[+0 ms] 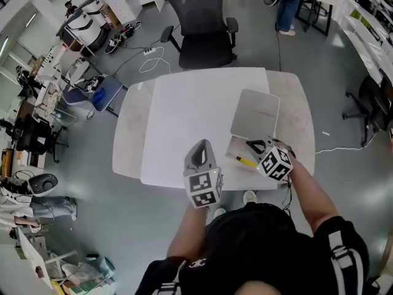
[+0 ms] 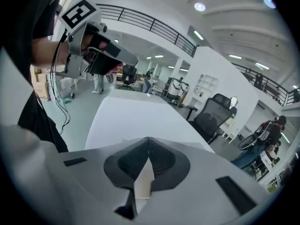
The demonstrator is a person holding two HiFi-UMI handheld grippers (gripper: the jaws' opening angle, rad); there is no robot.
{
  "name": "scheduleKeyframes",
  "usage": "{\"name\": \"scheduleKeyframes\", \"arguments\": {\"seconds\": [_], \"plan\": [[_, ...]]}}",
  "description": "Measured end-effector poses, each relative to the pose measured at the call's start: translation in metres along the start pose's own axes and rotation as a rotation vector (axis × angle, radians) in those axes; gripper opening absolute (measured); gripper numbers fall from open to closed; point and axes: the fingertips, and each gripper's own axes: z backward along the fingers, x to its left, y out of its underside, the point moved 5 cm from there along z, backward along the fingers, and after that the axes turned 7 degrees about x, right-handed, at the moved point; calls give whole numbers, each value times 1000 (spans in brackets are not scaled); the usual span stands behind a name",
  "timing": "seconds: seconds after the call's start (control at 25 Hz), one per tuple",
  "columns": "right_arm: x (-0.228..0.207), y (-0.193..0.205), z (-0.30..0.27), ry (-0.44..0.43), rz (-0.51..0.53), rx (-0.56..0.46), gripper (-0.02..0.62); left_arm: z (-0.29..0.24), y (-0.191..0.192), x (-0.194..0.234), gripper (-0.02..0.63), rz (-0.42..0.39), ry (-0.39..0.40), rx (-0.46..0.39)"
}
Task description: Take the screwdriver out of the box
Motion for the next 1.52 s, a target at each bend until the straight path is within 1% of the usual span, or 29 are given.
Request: {"name": "scheduleKeyframes", "arguments": {"seconds": [0.16, 0.36, 0.48, 0.56, 0.72, 0.92, 1.12, 1.24, 1.32, 1.44, 1.52], "plan": [[10, 16, -20, -117, -12, 67, 14, 0, 13, 7, 14, 34, -44, 28], [21, 33, -49, -261, -103, 134, 15, 1, 29, 15, 14, 65, -89, 49], [28, 38, -56, -344, -139, 174, 19, 13, 36, 17, 14, 96, -135, 75], [27, 40, -57, -383, -159, 204, 65, 19, 37, 16, 14, 114, -163, 89], [30, 40, -71, -448, -148, 289, 89, 24, 43, 24, 14, 134, -202, 101], [40, 45, -92, -480, -95, 429, 94, 38, 51, 34, 14, 155, -245, 106], [43, 53, -108, -540, -104, 597, 94, 48, 58, 42, 14, 168, -274, 108], [44, 63, -119, -534, -111, 688, 94, 52, 60, 42, 14, 171, -278, 108], [46, 69, -125, -528, -127, 719, 95, 53, 63, 42, 14, 175, -281, 107], [47, 73, -132, -536, -188, 730, 95, 55, 65, 45, 14, 181, -286, 107], [48, 78, -135, -506, -176, 750, 93, 56, 63, 45, 14, 184, -289, 106]]}}
